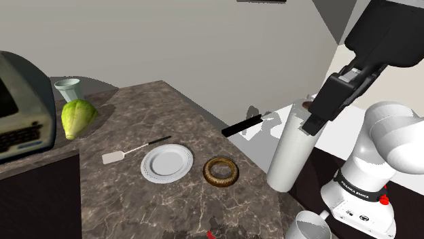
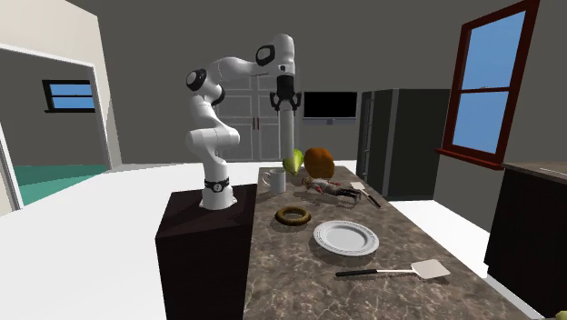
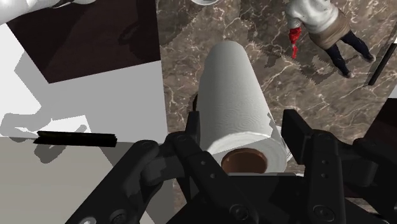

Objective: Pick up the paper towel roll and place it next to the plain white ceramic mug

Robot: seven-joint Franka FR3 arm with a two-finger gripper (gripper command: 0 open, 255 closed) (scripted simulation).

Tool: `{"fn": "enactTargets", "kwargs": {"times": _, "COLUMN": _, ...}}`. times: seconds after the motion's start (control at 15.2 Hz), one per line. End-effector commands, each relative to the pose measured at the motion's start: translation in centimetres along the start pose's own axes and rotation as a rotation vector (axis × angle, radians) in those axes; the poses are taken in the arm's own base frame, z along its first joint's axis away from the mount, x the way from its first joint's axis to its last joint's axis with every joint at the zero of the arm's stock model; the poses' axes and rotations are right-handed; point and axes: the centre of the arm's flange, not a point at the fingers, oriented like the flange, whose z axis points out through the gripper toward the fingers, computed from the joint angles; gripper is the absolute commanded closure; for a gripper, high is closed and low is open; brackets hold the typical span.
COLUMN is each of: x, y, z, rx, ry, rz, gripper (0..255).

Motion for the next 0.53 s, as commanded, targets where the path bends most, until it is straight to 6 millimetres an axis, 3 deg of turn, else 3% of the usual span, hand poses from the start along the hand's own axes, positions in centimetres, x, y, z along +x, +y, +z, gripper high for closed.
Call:
{"fn": "enactTargets", "kwargs": {"times": 0.0, "x": -0.2, "y": 0.0, "z": 1.0, "rx": 0.0, "ry": 0.0, "rz": 0.0, "gripper": 255}}
{"fn": "enactTargets", "kwargs": {"times": 0.46, "x": -0.9, "y": 0.0, "z": 4.7, "rx": 0.0, "ry": 0.0, "rz": 0.0, "gripper": 255}}
